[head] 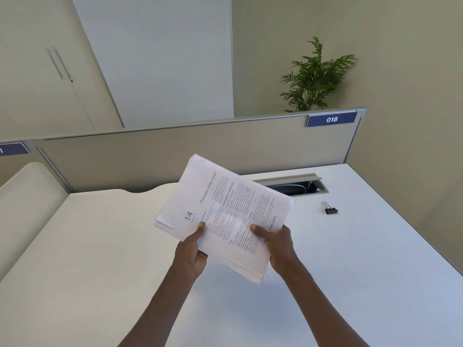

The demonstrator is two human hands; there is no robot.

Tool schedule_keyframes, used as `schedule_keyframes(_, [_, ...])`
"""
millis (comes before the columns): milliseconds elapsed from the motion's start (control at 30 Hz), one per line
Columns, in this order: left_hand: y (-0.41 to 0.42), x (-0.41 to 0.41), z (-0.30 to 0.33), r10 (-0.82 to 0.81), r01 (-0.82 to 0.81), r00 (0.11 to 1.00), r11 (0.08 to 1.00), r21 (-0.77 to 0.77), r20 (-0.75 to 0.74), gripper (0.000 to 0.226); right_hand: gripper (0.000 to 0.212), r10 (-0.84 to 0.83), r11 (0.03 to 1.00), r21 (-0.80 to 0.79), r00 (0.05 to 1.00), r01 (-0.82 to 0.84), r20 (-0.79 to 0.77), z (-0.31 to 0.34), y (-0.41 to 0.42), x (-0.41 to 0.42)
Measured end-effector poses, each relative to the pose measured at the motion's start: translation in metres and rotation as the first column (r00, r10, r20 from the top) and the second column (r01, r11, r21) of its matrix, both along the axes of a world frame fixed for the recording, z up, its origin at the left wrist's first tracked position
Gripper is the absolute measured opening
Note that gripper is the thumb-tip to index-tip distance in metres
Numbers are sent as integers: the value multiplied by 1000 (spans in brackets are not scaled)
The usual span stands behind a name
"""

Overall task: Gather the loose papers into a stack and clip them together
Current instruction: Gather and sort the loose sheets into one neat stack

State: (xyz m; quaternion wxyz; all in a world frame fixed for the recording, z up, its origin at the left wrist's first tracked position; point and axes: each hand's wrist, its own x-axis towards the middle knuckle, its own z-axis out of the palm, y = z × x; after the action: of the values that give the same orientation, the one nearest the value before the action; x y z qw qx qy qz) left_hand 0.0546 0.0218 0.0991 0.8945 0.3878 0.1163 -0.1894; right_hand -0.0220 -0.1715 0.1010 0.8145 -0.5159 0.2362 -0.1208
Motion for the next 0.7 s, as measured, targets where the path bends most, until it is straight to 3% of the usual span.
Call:
schedule_keyframes(133, [28,22,0,94,-94,996,993,71,-2,32,33,18,999,-51,1000,-19,-17,4,-17,-6])
schedule_keyframes(267, [61,44,9,95,-103,995,954,283,41,44,34,71,994,-81,997,-73,-30,4,-37,-9])
schedule_keyframes(367, [71,52,17,-115,66,990,886,458,80,47,35,135,984,-109,990,-138,-39,5,-47,-9])
schedule_keyframes(533, [64,48,33,-442,239,885,701,672,146,38,35,237,948,-201,969,-245,-65,10,-54,-4])
schedule_keyframes(600, [60,46,32,-467,224,866,679,699,176,34,36,253,934,-238,963,-267,-91,5,-58,-3])
schedule_keyframes(700, [47,40,13,-335,86,920,678,730,202,24,36,157,919,-337,975,-202,-157,-5,-59,2])
